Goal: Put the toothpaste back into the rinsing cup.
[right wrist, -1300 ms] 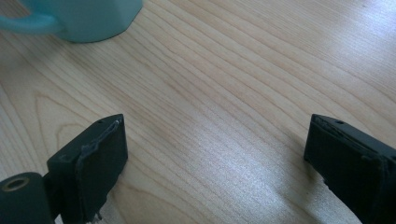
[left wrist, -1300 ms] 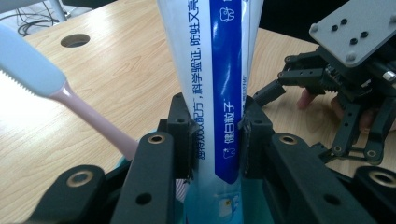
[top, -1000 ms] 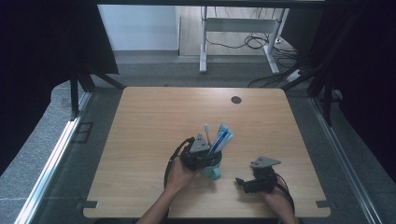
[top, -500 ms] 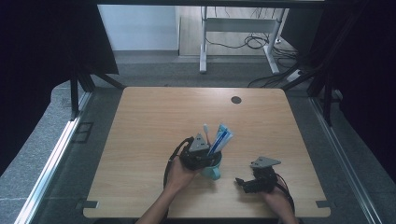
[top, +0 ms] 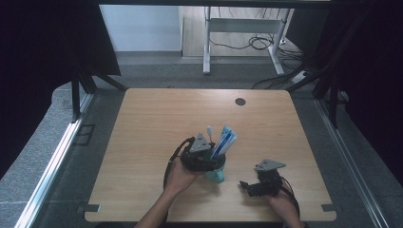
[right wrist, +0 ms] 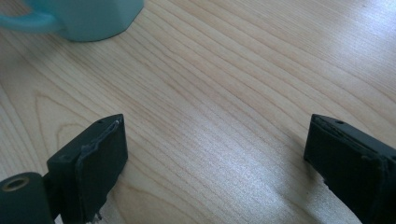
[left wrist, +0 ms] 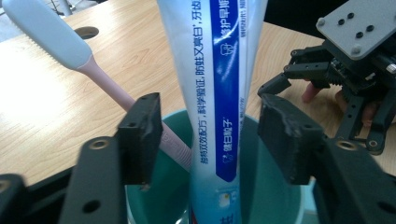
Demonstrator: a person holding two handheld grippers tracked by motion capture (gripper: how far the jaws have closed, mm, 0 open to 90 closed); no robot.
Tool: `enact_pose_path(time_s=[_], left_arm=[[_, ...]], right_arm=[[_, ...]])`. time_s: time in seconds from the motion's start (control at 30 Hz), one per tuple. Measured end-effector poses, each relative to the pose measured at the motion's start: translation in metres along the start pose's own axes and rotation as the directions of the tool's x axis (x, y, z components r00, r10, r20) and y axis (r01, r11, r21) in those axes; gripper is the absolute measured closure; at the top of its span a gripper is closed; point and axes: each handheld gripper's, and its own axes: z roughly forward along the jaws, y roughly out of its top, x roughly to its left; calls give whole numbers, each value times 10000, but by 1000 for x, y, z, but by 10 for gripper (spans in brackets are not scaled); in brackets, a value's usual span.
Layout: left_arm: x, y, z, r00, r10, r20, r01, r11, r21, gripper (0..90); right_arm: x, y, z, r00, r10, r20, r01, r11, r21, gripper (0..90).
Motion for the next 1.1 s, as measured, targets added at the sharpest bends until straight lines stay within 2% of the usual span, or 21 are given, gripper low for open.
enact_pose_path(time_s=[0.13,0.33,0.53,0.8,1.1], left_arm=[[-2,2,-2,9999,121,-89,-120,9999,110,293],[-2,4,-7,10000,22,-67,-21,9999,133,158],[-2,3,-13,9998,-5,-220,12,9994,334,69],[6,0,-26,9985,-455,-298,463,9985,281,27],[16,-9,-39,9953,-674,-689,702,9968,383,0]], right_arm=[[0,0,0,10000,2,-9,-2,10000,1,59],[0,0,0,10000,-11,2,11,10000,6,59],[0,0,0,10000,-13,-13,13,10000,4,59],[0,0,0,10000,-5,-10,5,10000,2,59],[0,0,0,10000,-34,-4,34,10000,-7,59]])
